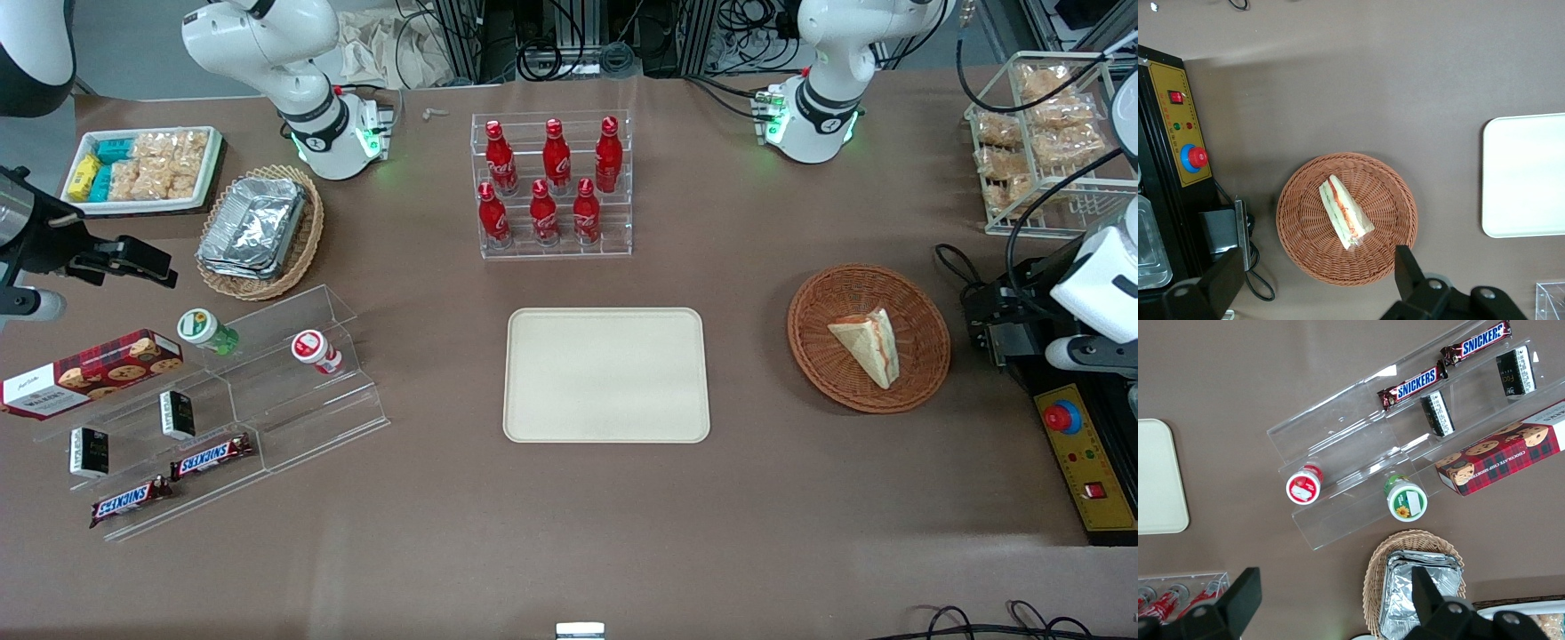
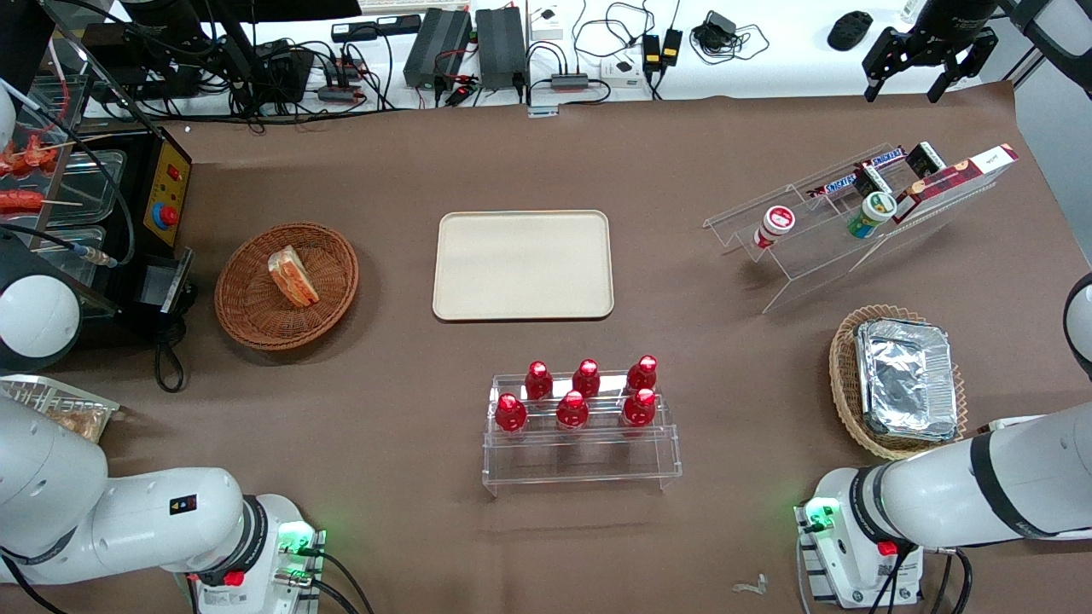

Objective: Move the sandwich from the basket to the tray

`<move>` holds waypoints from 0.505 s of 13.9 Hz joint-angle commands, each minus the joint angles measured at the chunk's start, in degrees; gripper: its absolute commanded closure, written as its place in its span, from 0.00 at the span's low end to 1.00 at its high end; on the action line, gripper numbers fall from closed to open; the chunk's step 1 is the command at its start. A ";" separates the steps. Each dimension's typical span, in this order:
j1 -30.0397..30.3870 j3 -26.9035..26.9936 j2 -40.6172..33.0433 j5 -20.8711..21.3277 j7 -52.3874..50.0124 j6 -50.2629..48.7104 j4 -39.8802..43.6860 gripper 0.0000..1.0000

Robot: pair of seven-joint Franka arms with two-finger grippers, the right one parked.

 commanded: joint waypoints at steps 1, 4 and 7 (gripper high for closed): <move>-0.18 -0.22 0.25 0.22 -1.16 -1.09 1.49 0.00; -0.18 -0.22 0.25 0.05 -1.08 -1.18 1.49 0.00; 0.25 0.05 0.16 -0.13 -1.16 -1.18 1.32 0.00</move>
